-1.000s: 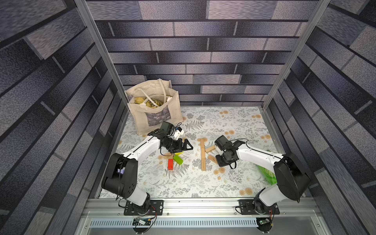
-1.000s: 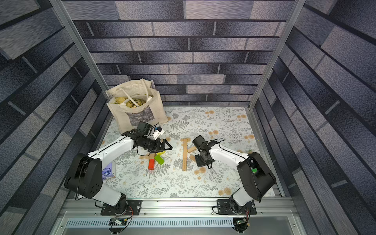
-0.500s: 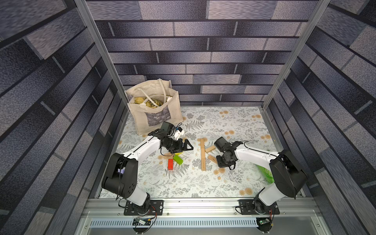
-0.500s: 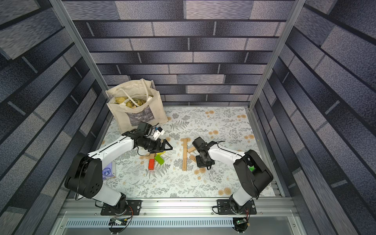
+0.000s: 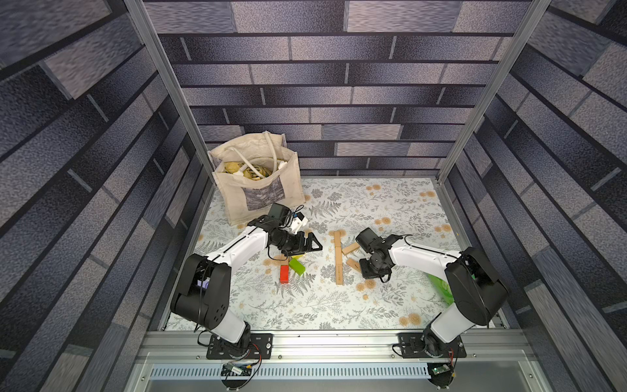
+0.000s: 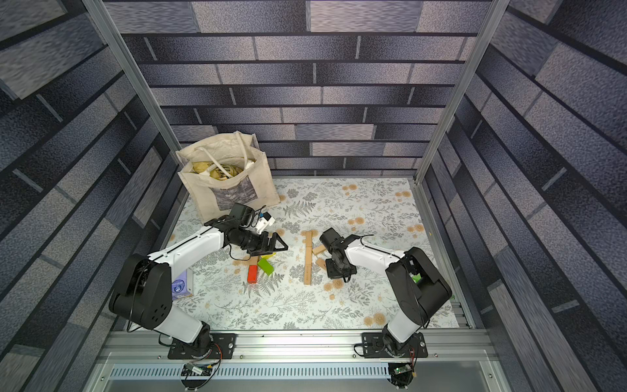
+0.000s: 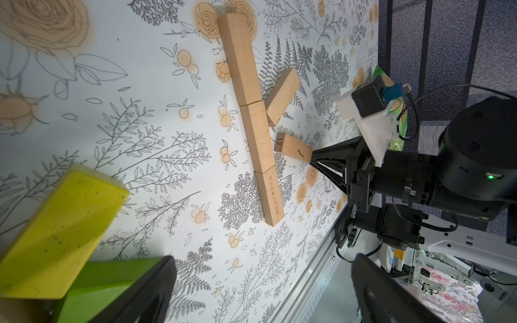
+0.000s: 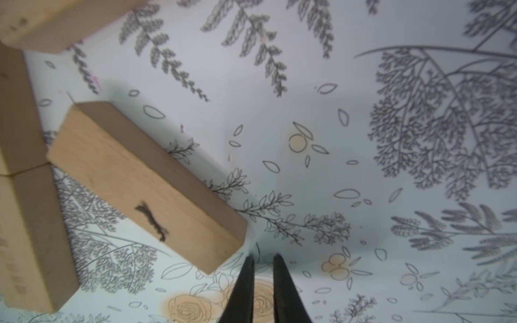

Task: Assemble the letter k with building blocks
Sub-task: Assemble the building block at the center of the board.

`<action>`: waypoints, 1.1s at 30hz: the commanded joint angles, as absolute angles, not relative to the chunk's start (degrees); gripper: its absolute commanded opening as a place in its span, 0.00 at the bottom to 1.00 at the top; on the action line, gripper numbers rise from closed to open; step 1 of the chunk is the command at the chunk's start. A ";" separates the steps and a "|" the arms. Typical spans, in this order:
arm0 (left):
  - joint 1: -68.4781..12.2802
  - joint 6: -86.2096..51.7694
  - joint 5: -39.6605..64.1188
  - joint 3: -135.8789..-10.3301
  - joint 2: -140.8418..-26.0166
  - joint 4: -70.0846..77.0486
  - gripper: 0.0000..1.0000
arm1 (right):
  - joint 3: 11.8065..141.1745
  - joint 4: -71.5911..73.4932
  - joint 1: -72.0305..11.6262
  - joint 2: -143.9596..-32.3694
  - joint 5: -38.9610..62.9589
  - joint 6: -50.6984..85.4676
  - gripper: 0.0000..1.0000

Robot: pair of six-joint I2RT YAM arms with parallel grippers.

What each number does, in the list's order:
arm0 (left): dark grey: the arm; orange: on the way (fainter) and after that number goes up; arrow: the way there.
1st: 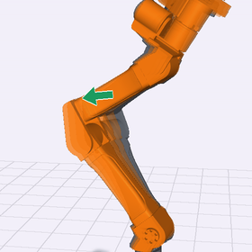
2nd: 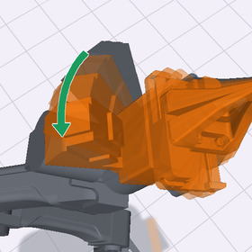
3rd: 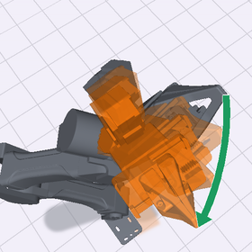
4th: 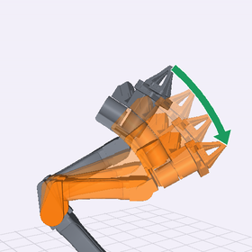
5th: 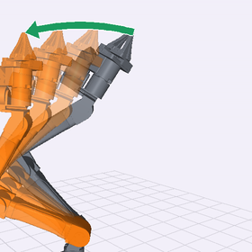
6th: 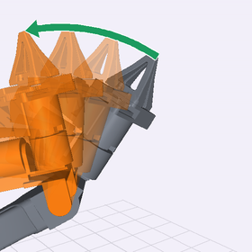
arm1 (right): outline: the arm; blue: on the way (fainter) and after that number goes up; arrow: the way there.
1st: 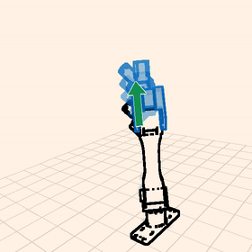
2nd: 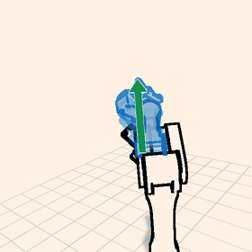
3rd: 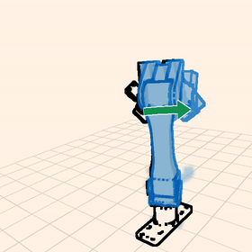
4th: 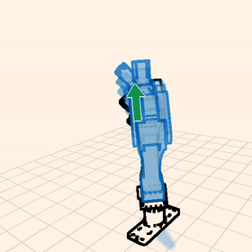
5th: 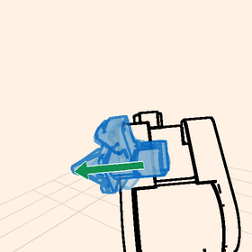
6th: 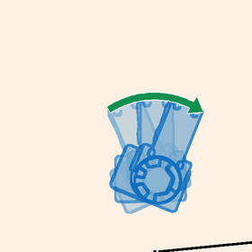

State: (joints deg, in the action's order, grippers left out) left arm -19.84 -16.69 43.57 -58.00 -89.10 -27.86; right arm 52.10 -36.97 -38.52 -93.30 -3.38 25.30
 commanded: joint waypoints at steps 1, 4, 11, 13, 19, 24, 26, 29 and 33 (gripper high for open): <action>-20.15 -14.78 44.98 -58.22 -89.25 -28.30 1.00 | 53.64 -36.21 -38.94 -94.89 -3.60 26.10 0.17; -20.13 -14.68 44.94 -58.27 -89.37 -28.34 1.00 | 54.13 -36.27 -38.97 -95.36 -3.71 25.83 0.19; -20.14 -14.69 45.03 -58.27 -89.44 -28.30 1.00 | 54.67 -36.38 -38.94 -95.78 -4.31 25.54 0.21; -20.14 -14.70 45.00 -58.37 -89.47 -28.35 1.00 | 54.84 -36.39 -38.95 -95.95 -4.22 25.44 0.21; -20.17 -14.69 45.01 -58.40 -89.54 -28.44 1.00 | 55.28 -36.30 -38.92 -96.33 -4.22 25.39 0.21; -20.22 -14.63 45.09 -58.27 -89.49 -28.39 1.00 | 55.29 -36.35 -38.97 -96.35 -4.30 25.25 0.21; -20.22 -14.68 45.27 -58.44 -89.81 -28.37 1.00 | 55.20 -36.49 -38.96 -96.25 -4.50 25.31 0.21; -20.22 -14.60 45.35 -58.54 -89.93 -28.31 1.00 | 55.11 -36.63 -38.96 -96.15 -4.87 25.11 0.21; -20.29 -14.50 45.19 -58.45 -89.56 -28.50 1.00 | 55.45 -36.82 -38.92 -96.33 -5.10 25.00 0.21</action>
